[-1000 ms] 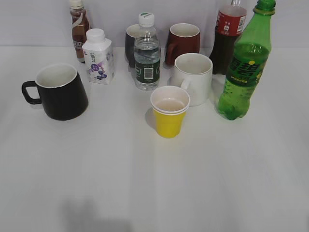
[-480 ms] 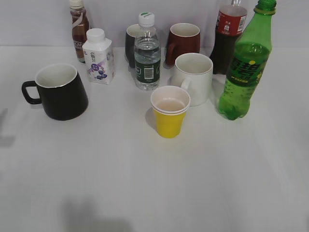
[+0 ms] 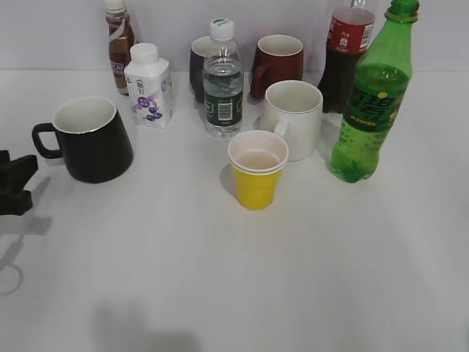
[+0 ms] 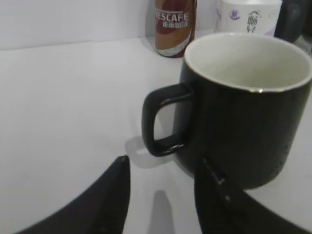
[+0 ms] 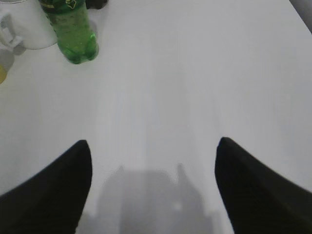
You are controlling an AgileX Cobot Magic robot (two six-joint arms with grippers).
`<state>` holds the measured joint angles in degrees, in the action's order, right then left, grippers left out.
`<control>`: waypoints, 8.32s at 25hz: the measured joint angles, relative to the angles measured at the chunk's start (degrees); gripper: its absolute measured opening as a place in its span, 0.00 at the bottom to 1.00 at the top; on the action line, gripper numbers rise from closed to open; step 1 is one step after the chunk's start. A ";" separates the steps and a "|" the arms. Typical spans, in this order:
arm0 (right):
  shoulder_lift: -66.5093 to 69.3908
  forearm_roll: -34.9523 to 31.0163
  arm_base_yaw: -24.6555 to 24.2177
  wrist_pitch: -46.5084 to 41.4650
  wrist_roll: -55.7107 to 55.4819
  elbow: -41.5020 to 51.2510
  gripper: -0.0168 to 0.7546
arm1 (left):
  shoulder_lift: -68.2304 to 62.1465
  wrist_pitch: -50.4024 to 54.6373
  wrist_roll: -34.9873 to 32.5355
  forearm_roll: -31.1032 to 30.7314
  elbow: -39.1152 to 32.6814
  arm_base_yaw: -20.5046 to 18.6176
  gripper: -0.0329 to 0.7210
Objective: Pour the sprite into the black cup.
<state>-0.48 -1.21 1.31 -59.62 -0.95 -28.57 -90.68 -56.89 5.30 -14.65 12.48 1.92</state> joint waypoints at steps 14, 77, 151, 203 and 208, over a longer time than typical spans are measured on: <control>0.00 0.00 0.00 0.00 0.00 0.00 0.78 | -13.56 -12.18 0.00 3.41 5.62 0.00 0.50; 76.87 27.34 8.63 101.42 -14.92 7.39 0.87 | 1.36 4.65 0.41 -9.02 18.19 0.73 0.09; 80.49 93.21 39.96 44.58 1.40 -26.69 0.54 | 15.20 45.28 0.47 -5.59 29.01 34.81 0.09; 80.11 53.12 39.63 49.78 0.95 -24.15 0.54 | 14.78 45.10 0.31 -5.92 29.01 33.04 0.09; 79.59 30.81 32.75 59.62 0.95 -22.51 0.54 | 13.90 40.43 0.25 -3.49 29.01 28.59 0.09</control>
<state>79.11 29.60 34.06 0.00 0.00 -51.08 -76.78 -16.46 5.55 -18.13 41.49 30.51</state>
